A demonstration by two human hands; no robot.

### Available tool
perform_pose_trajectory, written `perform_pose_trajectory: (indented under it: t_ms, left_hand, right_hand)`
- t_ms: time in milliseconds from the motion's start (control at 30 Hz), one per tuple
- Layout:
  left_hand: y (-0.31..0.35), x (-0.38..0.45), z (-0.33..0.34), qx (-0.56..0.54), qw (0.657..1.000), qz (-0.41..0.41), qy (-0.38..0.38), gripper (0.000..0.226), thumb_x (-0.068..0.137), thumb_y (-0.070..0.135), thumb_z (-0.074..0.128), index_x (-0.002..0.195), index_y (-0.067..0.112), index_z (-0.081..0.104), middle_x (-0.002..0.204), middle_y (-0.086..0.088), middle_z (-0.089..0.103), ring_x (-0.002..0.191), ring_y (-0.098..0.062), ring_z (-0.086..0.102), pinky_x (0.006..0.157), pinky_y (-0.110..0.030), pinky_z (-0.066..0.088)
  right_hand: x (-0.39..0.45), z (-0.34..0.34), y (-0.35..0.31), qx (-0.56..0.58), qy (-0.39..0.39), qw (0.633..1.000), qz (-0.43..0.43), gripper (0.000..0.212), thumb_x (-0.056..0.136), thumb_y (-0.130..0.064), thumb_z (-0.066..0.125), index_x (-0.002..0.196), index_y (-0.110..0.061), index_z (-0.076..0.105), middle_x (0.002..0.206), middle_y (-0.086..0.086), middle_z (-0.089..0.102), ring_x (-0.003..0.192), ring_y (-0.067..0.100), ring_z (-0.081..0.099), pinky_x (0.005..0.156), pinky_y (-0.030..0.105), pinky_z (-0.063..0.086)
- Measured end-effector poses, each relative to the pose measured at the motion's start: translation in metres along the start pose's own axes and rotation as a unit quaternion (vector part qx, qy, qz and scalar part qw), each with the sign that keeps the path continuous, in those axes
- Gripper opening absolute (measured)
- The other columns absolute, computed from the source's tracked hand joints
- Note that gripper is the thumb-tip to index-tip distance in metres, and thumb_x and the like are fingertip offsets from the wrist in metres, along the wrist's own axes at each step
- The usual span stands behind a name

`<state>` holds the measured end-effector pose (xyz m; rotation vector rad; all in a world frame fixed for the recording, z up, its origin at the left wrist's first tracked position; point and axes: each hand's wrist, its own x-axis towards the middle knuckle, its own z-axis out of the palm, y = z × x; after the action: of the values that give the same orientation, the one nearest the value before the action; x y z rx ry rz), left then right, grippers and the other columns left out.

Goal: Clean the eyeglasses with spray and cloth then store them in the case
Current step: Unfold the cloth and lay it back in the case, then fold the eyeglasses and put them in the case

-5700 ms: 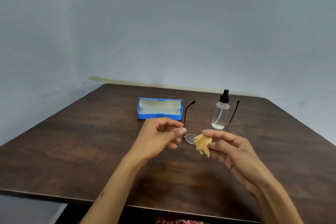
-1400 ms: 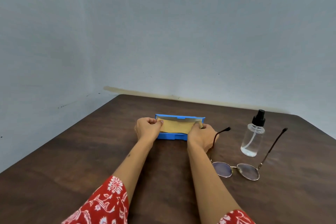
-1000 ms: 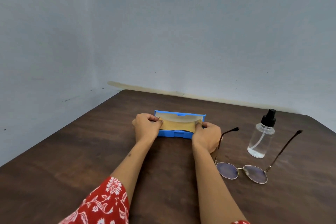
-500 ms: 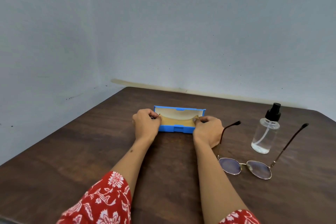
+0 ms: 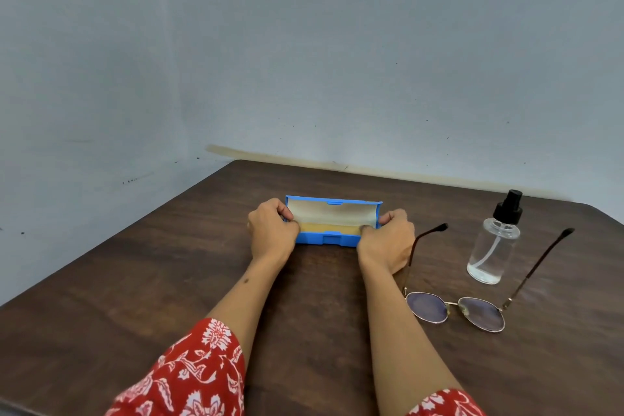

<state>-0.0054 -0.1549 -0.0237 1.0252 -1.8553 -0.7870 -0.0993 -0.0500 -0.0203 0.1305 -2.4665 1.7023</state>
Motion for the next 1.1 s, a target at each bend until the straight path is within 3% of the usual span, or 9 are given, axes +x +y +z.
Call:
perform_pose_trajectory:
  t_ms: [167, 333, 533, 633, 700, 800, 933, 1033, 1100]
  left_hand:
    - [0.000, 0.000, 0.001, -0.006, 1.000, -0.011, 0.004, 0.016, 0.071, 0.007, 0.070, 0.071, 0.014, 0.056, 0.072, 0.002, 0.057, 0.073, -0.017, 0.055, 0.050, -0.021, 0.035]
    - [-0.002, 0.001, 0.005, -0.001, 1.000, -0.009, 0.008, 0.013, 0.076, 0.004, 0.066, 0.073, 0.013, 0.057, 0.079, -0.003, 0.061, 0.076, -0.017, 0.057, 0.052, -0.020, 0.037]
    - [-0.003, -0.004, 0.005, -0.034, 0.999, -0.008, 0.012, 0.013, 0.075, 0.012, 0.064, 0.070, 0.014, 0.053, 0.074, -0.002, 0.058, 0.071, -0.019, 0.054, 0.058, -0.027, 0.039]
    - [-0.004, -0.009, 0.002, -0.052, 0.999, -0.009, 0.008, 0.014, 0.076, 0.015, 0.065, 0.082, 0.012, 0.053, 0.083, -0.003, 0.058, 0.080, -0.019, 0.054, 0.064, -0.027, 0.040]
    - [-0.004, -0.014, 0.000, -0.067, 0.998, -0.002, 0.009, 0.019, 0.077, 0.015, 0.065, 0.091, 0.011, 0.053, 0.094, -0.004, 0.059, 0.091, -0.020, 0.055, 0.072, -0.028, 0.043]
    - [-0.002, -0.026, -0.006, -0.085, 0.996, 0.008, 0.037, 0.026, 0.083, 0.011, 0.060, 0.107, 0.005, 0.052, 0.107, -0.010, 0.059, 0.101, -0.024, 0.055, 0.079, -0.024, 0.038]
    - [0.007, -0.051, -0.013, -0.084, 0.991, 0.078, 0.071, 0.031, 0.091, 0.019, 0.050, 0.114, -0.001, 0.050, 0.115, -0.017, 0.058, 0.106, -0.031, 0.055, 0.080, -0.022, 0.035]
    - [0.020, -0.068, -0.011, -0.065, 0.984, 0.161, 0.046, 0.038, 0.093, 0.026, 0.049, 0.122, 0.001, 0.048, 0.124, -0.015, 0.056, 0.114, -0.029, 0.053, 0.091, -0.036, 0.044]
    - [0.027, -0.077, -0.007, -0.053, 0.971, 0.229, 0.038, 0.040, 0.094, 0.026, 0.051, 0.124, 0.001, 0.048, 0.127, -0.013, 0.056, 0.115, -0.028, 0.054, 0.093, -0.037, 0.045]
  right_hand:
    - [0.002, -0.001, 0.000, -0.020, -0.009, 1.000, -0.005, 0.019, 0.081, 0.002, 0.057, 0.096, -0.011, 0.058, 0.111, 0.010, 0.054, 0.100, 0.030, 0.054, 0.072, 0.031, 0.036]
    - [-0.002, 0.003, 0.001, -0.005, 0.009, 0.999, -0.032, 0.013, 0.089, -0.008, 0.054, 0.101, -0.010, 0.055, 0.112, 0.010, 0.053, 0.103, 0.029, 0.052, 0.077, 0.034, 0.040]
    - [-0.019, 0.011, 0.003, 0.007, 0.104, 0.984, -0.141, 0.029, 0.088, -0.005, 0.050, 0.117, -0.002, 0.050, 0.116, 0.017, 0.052, 0.103, 0.035, 0.049, 0.086, 0.037, 0.036]
    - [-0.033, 0.009, 0.002, 0.013, 0.115, 0.976, -0.183, 0.040, 0.085, 0.000, 0.051, 0.124, 0.001, 0.047, 0.125, 0.018, 0.049, 0.109, 0.035, 0.050, 0.089, 0.032, 0.035]
    - [-0.047, 0.005, 0.001, 0.017, 0.098, 0.969, -0.226, 0.047, 0.083, 0.004, 0.050, 0.129, 0.002, 0.044, 0.131, 0.020, 0.046, 0.118, 0.035, 0.047, 0.097, 0.036, 0.039]
    - [-0.069, -0.002, 0.000, 0.037, 0.064, 0.952, -0.297, 0.049, 0.083, 0.004, 0.043, 0.132, 0.003, 0.042, 0.137, 0.020, 0.044, 0.129, 0.032, 0.040, 0.105, 0.036, 0.038]
    - [-0.084, -0.027, -0.008, 0.105, 0.053, 0.903, -0.414, 0.044, 0.093, -0.013, 0.027, 0.130, 0.002, 0.045, 0.142, 0.019, 0.040, 0.130, 0.024, 0.037, 0.107, 0.012, 0.023]
    - [-0.085, -0.053, -0.013, 0.124, 0.090, 0.851, -0.502, 0.044, 0.102, -0.030, 0.024, 0.133, -0.002, 0.040, 0.145, 0.023, 0.034, 0.133, 0.024, 0.036, 0.105, 0.026, 0.034]
    - [-0.080, -0.071, -0.011, 0.126, 0.129, 0.835, -0.520, 0.041, 0.099, -0.025, 0.031, 0.135, -0.007, 0.035, 0.147, 0.023, 0.026, 0.140, 0.022, 0.027, 0.105, 0.032, 0.034]
